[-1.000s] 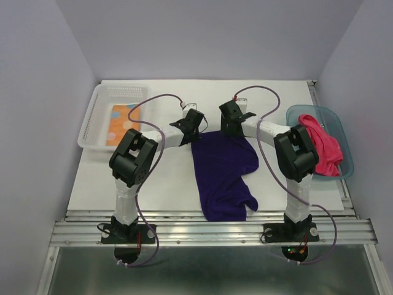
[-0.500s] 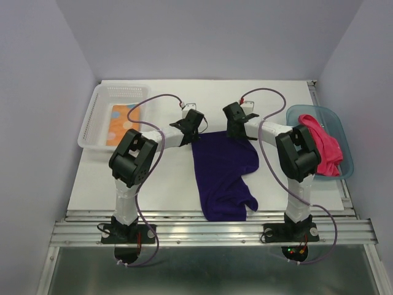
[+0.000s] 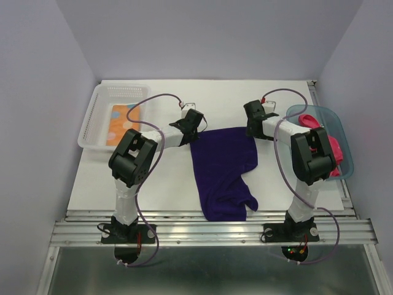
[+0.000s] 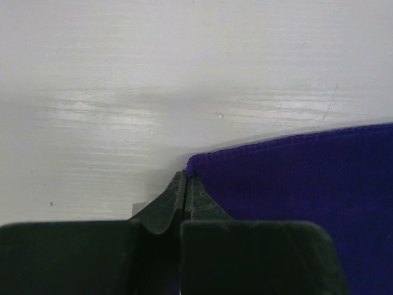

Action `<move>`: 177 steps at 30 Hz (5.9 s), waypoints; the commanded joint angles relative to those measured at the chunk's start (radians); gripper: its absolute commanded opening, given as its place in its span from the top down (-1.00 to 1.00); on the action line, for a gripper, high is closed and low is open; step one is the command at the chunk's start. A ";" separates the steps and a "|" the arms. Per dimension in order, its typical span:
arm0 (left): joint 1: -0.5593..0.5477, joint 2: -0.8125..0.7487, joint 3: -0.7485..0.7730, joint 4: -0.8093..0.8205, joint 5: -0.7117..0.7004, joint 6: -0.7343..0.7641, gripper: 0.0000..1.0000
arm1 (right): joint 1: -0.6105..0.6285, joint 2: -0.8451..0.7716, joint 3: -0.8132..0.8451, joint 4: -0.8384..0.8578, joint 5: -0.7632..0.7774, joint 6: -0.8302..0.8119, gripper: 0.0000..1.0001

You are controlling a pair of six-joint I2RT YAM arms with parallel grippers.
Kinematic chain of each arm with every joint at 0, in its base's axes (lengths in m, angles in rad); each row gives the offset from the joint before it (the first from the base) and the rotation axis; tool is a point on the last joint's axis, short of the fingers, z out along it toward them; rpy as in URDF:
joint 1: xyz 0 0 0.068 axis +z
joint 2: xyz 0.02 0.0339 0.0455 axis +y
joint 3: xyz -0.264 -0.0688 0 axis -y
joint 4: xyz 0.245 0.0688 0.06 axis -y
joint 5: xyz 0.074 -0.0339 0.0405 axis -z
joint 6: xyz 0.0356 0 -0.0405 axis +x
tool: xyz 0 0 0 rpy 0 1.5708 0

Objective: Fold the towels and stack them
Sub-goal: Flatten out the crumpled towel, then fold the towel

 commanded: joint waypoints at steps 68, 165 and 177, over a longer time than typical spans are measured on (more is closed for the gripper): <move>0.006 -0.388 0.069 -0.007 -0.137 0.043 1.00 | -0.103 -0.261 0.015 0.348 -0.746 -0.324 0.99; 0.331 -0.187 0.288 0.276 0.493 0.205 1.00 | -0.152 0.000 0.373 0.459 -0.943 -0.351 0.99; 0.325 -0.458 -0.065 0.366 0.505 0.119 1.00 | -0.151 -0.161 0.143 0.493 -1.013 -0.333 0.99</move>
